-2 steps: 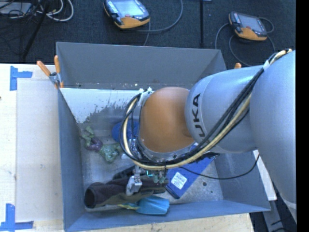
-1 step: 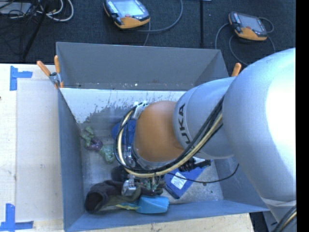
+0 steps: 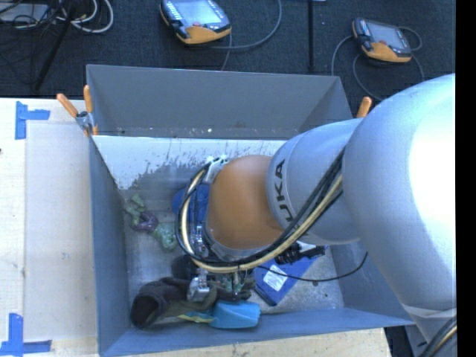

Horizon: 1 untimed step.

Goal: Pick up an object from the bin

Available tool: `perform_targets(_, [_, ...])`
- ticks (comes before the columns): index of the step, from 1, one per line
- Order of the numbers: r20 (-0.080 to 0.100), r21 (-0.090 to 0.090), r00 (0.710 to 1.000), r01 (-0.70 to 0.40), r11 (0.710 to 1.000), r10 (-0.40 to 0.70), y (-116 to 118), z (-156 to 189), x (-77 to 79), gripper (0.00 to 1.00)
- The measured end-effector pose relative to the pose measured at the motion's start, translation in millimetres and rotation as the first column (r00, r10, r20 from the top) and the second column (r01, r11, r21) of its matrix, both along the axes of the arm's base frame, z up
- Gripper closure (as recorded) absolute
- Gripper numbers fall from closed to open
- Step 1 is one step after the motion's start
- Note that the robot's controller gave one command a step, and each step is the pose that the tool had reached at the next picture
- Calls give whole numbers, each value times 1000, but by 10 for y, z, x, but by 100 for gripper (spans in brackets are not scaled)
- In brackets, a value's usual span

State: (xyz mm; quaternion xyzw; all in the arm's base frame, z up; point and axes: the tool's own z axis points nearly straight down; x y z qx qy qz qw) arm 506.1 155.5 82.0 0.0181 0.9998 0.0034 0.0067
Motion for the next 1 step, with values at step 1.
perform_targets(1, [-22,-10,1000,0,1000,-1,-22,429,6,100])
